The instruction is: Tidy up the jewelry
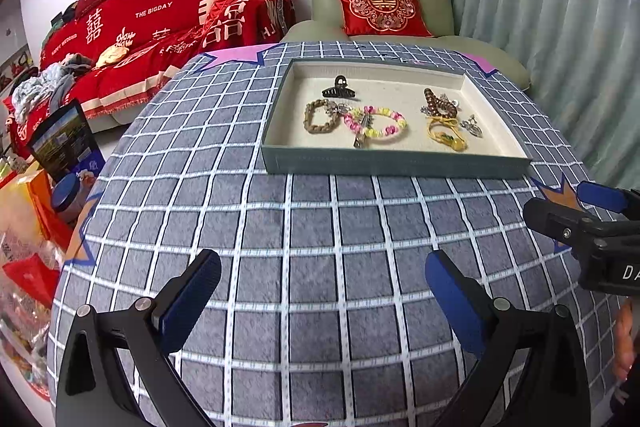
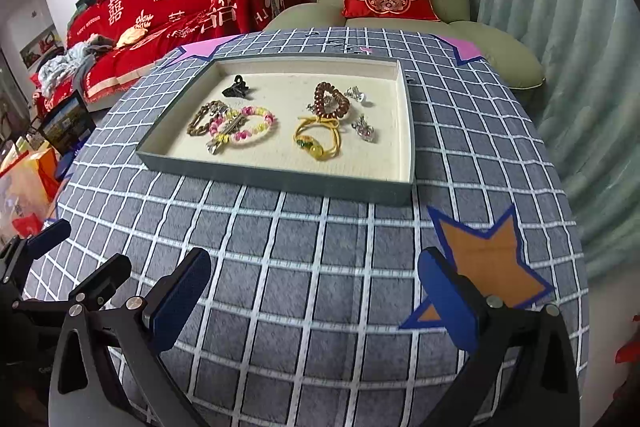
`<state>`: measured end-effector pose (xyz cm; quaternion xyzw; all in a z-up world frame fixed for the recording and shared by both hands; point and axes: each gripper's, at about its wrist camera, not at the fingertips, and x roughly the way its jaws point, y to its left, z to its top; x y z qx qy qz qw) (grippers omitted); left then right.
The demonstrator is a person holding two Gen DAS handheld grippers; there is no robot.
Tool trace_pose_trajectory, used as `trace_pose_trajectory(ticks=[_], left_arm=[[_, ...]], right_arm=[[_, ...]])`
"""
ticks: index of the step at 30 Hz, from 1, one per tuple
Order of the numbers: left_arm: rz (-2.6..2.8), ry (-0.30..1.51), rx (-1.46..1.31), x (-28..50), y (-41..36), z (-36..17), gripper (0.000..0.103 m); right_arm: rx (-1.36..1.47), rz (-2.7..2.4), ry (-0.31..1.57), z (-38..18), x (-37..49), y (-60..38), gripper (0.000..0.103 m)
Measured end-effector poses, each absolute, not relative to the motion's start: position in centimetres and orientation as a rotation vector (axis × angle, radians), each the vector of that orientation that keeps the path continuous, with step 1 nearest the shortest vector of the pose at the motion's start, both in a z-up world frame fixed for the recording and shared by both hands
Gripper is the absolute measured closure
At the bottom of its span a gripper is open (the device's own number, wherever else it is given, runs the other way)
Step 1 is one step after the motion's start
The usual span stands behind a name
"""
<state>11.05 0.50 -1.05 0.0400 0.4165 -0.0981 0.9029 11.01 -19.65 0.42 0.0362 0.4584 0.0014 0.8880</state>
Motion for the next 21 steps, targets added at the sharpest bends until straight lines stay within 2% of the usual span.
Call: trace_pose_trajectory(ticks=[21], left_arm=[[-0.174,0.841,0.064,6.9,1.3,-0.9,0.0]], right_arm=[[0.069,-0.072,0.868,1.2,5.9,-19.7,0.0]])
